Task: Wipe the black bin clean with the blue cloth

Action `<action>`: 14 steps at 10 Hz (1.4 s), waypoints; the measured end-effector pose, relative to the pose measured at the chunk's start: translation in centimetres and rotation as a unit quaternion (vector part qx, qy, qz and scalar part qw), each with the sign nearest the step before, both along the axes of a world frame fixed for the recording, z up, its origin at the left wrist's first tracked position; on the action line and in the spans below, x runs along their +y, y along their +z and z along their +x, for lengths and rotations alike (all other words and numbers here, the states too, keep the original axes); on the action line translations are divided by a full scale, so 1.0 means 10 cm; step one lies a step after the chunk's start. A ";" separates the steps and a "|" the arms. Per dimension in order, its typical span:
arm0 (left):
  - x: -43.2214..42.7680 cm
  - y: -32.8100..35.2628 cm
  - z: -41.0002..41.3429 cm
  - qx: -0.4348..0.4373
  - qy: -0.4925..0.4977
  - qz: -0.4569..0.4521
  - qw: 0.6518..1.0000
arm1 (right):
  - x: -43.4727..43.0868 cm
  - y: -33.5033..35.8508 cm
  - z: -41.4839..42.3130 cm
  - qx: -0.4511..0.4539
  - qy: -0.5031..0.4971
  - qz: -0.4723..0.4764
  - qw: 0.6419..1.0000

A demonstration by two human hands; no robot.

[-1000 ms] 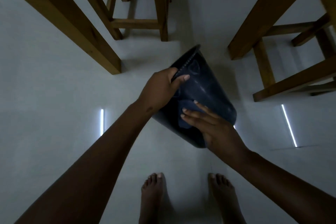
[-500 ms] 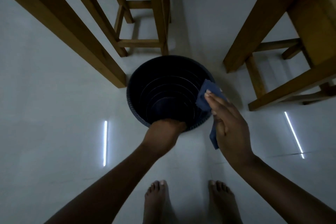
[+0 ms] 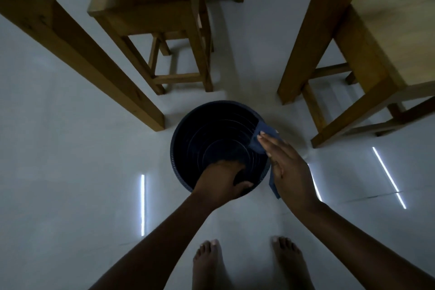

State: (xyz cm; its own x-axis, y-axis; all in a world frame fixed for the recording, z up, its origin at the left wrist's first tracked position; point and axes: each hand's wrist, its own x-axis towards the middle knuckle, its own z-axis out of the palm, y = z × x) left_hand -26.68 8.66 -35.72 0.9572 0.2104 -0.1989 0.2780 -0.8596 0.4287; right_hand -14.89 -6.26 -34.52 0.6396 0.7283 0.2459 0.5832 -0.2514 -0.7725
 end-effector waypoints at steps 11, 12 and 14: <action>-0.64 2.35 2.67 -0.081 -0.057 -0.083 0.992 | -0.84 1.44 2.42 -0.063 -0.213 -0.245 0.944; -0.63 2.52 2.66 -0.072 -0.038 -0.089 0.993 | -0.85 1.85 2.33 -0.052 -0.222 -0.211 0.951; -0.47 3.34 2.51 -0.100 0.051 -0.162 0.980 | -0.54 2.99 2.03 -0.082 -0.235 -0.081 0.965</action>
